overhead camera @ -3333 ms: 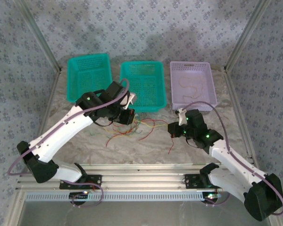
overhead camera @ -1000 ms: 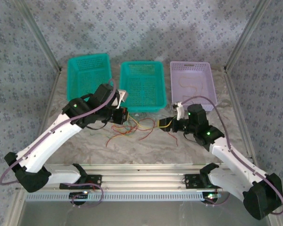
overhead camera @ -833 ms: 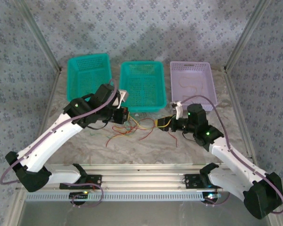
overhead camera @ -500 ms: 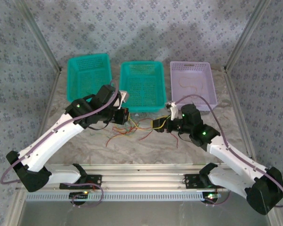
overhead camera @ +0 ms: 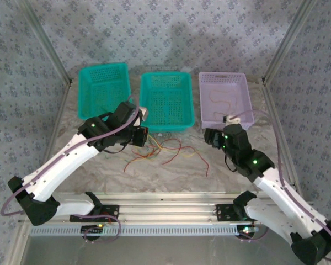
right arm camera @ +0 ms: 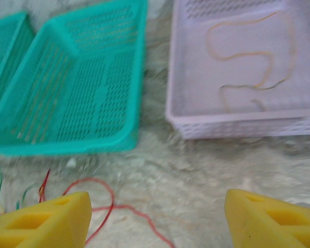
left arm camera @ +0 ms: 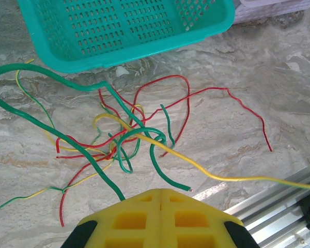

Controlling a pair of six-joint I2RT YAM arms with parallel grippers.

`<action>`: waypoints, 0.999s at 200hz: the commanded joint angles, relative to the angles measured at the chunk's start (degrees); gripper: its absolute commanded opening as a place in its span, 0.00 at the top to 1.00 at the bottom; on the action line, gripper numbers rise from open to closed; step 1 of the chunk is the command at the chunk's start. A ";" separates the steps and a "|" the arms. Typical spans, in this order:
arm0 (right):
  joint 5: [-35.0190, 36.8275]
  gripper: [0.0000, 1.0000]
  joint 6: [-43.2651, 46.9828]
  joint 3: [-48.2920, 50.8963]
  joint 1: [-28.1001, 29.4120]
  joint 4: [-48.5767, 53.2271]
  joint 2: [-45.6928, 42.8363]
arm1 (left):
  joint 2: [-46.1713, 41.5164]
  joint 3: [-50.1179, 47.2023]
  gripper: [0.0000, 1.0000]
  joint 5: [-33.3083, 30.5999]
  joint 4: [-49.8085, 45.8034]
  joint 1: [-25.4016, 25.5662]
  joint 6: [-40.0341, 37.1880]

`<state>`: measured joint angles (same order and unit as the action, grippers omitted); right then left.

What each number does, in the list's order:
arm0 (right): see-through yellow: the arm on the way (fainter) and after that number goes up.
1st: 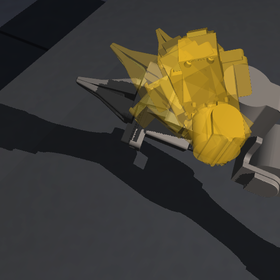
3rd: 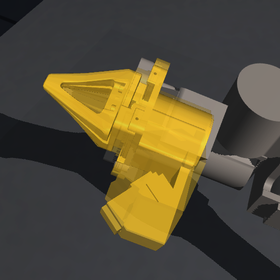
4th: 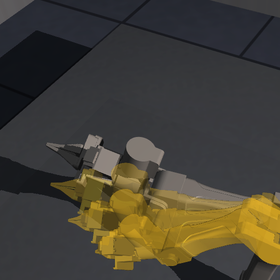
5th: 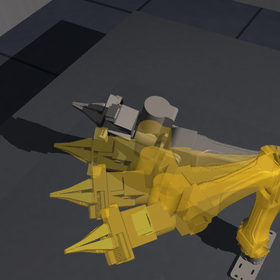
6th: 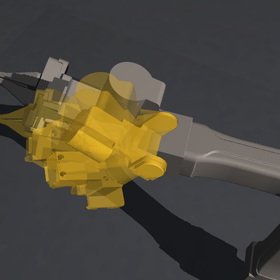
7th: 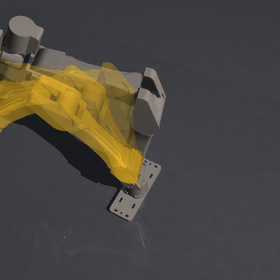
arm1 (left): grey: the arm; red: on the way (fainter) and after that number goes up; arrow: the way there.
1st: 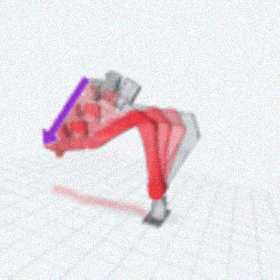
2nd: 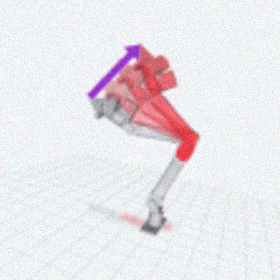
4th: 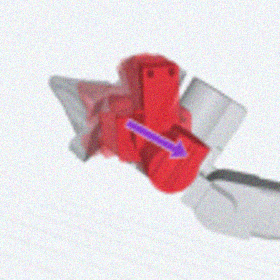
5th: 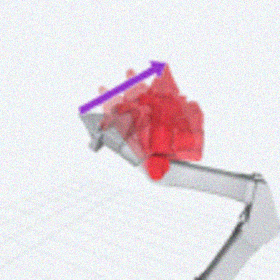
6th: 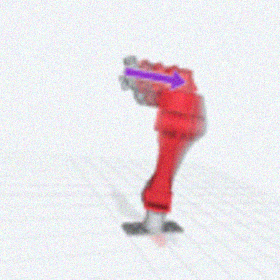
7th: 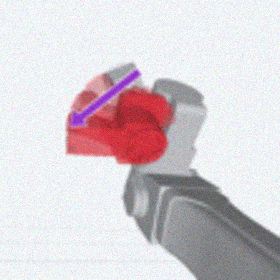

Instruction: Untangle the cables

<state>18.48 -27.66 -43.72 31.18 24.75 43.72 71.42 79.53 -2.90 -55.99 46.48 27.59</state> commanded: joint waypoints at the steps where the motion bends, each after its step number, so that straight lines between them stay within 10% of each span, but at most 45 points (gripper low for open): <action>1: 5.62 0.29 -1.66 0.74 -1.40 0.02 -4.16 | -0.94 -0.19 1.00 -1.14 -0.84 -0.18 -1.05; 70: -31.77 0.28 4.29 -1.35 0.54 -14.78 9.05 | 0.12 -0.32 1.00 3.89 2.49 0.07 0.44; 200: -40.56 0.31 8.89 -4.31 14.52 -22.81 27.10 | 1.00 -0.33 1.00 5.02 3.61 1.55 1.85</action>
<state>-20.23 -19.57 -48.80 44.95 3.92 70.02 72.53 78.78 2.24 -53.04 47.75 28.99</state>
